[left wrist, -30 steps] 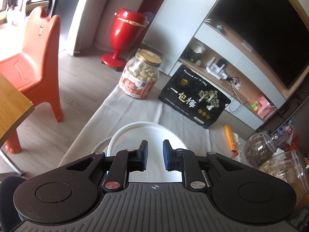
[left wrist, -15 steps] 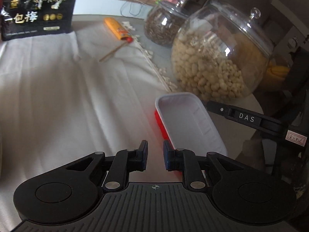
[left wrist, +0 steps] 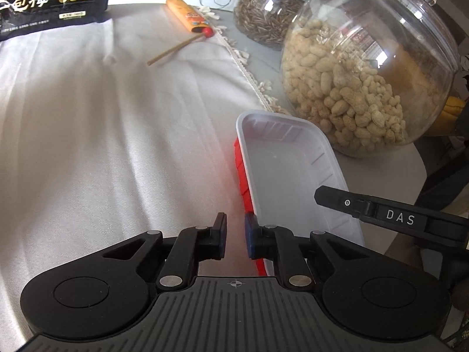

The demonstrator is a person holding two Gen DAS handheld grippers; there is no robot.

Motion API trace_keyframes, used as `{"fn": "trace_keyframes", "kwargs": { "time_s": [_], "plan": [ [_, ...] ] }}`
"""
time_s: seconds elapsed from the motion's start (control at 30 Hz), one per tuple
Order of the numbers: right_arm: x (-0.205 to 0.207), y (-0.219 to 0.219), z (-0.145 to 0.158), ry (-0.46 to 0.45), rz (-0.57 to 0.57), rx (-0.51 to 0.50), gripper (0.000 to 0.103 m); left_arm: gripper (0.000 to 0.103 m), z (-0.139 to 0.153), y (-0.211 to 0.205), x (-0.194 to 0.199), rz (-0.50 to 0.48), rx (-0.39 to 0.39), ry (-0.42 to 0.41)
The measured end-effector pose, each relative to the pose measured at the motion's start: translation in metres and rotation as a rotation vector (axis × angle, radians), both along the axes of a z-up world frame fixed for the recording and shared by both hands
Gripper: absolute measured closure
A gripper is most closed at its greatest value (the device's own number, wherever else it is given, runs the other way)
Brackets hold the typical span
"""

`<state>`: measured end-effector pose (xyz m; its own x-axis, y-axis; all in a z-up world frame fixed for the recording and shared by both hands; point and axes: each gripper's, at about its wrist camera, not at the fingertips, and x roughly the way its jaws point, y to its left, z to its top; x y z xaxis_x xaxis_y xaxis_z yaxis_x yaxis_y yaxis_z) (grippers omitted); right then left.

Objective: Organize plates and bowls
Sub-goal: 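Grasp the white tray's rim with the left tool while the right tool grips it too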

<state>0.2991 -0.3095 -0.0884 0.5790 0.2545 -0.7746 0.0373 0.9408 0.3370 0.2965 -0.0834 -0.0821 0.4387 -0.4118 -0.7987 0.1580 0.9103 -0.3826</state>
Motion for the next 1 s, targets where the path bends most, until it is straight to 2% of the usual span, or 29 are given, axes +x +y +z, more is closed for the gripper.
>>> {"fn": "trace_keyframes", "kwargs": {
  "time_s": [0.13, 0.33, 0.5, 0.6, 0.67, 0.8, 0.9, 1.0],
  "plan": [
    [-0.005, 0.027, -0.001, -0.003, 0.069, 0.022, 0.074, 0.090, 0.006, 0.042, -0.016, 0.060, -0.020, 0.000],
    [-0.013, 0.081, -0.004, 0.009, 0.227, 0.105, 0.074, 0.090, 0.009, 0.107, -0.066, 0.134, -0.009, 0.003],
    [-0.029, 0.105, -0.003, -0.010, 0.342, 0.183, 0.073, 0.089, 0.017, 0.150, -0.100, 0.202, -0.065, -0.015],
    [-0.033, 0.097, 0.002, -0.051, 0.317, 0.210, 0.073, 0.088, 0.028, 0.164, -0.106, 0.240, -0.105, -0.055],
    [-0.031, 0.088, 0.003, -0.072, 0.270, 0.220, 0.073, 0.088, 0.032, 0.162, -0.103, 0.230, -0.098, -0.071],
    [-0.023, 0.076, -0.008, -0.043, 0.202, 0.217, 0.073, 0.088, 0.021, 0.145, -0.090, 0.186, -0.075, -0.028],
    [-0.021, 0.074, -0.013, -0.041, 0.186, 0.204, 0.073, 0.088, 0.007, 0.128, -0.081, 0.153, -0.020, 0.008],
    [-0.020, 0.075, -0.017, -0.038, 0.180, 0.183, 0.073, 0.080, -0.004, 0.123, -0.076, 0.151, 0.010, 0.040]
  ]
}}
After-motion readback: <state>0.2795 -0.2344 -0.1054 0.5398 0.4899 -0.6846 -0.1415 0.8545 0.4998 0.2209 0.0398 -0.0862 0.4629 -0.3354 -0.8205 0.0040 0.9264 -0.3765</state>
